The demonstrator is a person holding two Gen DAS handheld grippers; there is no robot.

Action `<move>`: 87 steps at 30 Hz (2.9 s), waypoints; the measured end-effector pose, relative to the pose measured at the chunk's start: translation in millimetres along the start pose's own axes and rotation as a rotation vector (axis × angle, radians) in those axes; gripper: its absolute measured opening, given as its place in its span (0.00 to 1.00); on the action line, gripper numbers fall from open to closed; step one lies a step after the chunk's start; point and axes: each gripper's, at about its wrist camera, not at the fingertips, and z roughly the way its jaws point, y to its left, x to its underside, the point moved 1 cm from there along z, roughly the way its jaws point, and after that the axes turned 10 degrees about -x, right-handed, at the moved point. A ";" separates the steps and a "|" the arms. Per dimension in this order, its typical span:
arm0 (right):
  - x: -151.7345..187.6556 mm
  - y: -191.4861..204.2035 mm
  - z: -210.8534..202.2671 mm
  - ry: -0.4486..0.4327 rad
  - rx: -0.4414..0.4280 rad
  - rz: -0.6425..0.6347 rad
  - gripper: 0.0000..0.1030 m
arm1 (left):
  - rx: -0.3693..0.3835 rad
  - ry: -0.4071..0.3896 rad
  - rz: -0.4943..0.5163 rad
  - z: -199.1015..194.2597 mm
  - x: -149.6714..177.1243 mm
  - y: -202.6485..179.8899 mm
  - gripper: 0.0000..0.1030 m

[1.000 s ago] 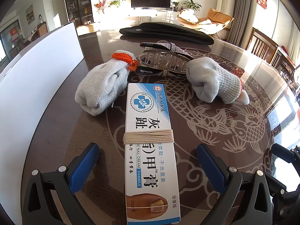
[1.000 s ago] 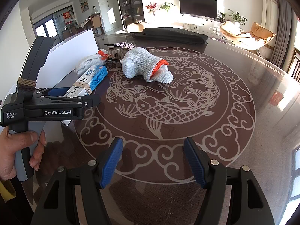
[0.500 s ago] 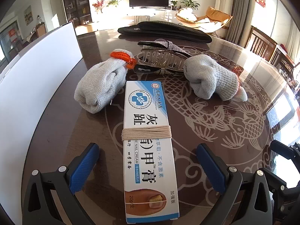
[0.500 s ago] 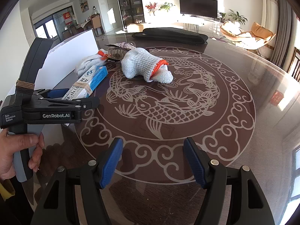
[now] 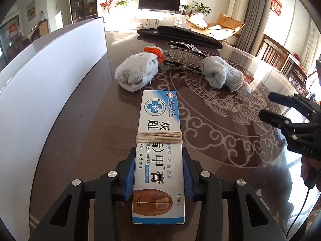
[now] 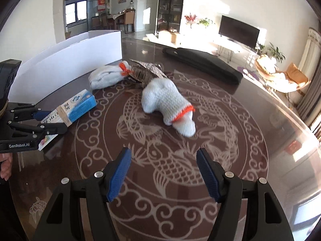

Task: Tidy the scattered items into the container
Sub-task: 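Grasp the white orange-cuffed glove with the right tool while the left tool lifts the box, then hold the nail cream box and glove raised with both tools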

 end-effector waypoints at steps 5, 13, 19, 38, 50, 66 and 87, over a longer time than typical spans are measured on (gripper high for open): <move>-48.8 -5.5 47.6 0.090 -0.052 -0.236 0.67 | -0.051 -0.034 0.035 -0.6 5.4 -9.2 0.39; -49.4 -26.7 88.0 0.181 -0.126 -0.055 0.37 | -0.024 -0.051 0.002 1.3 1.8 -4.0 0.39; 25.0 9.8 14.1 0.178 -0.175 0.078 0.37 | 0.074 0.010 -0.049 -8.5 11.9 8.7 0.39; 69.3 10.3 -14.0 0.083 -0.026 0.147 0.64 | -0.062 -0.033 0.062 -7.9 16.9 -26.5 0.70; 69.5 10.5 -13.8 0.084 -0.022 0.147 0.65 | -0.074 -0.006 0.056 -1.4 15.1 -25.8 0.92; 69.6 10.5 -13.9 0.084 -0.022 0.146 0.66 | -0.070 0.011 0.068 2.3 14.3 -27.4 1.00; 69.6 10.8 -14.0 0.084 -0.022 0.146 0.66 | -0.070 0.011 0.068 1.4 14.7 -27.4 1.00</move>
